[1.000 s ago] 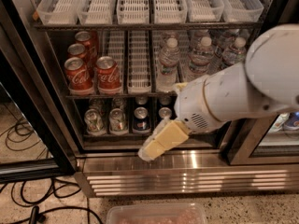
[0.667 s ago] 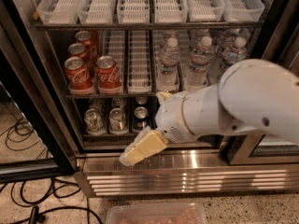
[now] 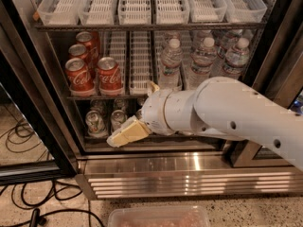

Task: Pick coke can from middle shelf of fridge

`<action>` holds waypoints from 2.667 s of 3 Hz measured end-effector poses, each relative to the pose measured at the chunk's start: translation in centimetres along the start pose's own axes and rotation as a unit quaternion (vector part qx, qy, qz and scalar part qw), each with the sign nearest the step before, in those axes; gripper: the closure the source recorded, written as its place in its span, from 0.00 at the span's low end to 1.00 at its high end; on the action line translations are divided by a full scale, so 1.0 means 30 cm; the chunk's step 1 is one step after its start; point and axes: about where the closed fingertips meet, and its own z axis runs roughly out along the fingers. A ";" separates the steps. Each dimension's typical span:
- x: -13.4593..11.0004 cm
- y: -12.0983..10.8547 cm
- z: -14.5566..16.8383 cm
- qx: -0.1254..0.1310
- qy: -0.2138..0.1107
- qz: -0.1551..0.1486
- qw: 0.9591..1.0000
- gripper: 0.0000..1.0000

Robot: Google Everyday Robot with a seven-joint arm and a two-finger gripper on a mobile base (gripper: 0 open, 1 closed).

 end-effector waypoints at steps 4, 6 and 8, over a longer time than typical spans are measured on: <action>-0.053 0.035 0.249 0.054 -0.101 0.008 0.993 0.00; -0.126 -0.102 0.340 0.160 -0.150 0.024 0.975 0.10; -0.114 -0.233 0.316 0.255 -0.153 0.048 0.954 0.14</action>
Offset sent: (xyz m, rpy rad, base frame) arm 0.0230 0.0188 -0.0136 0.1079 -0.0725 -0.0544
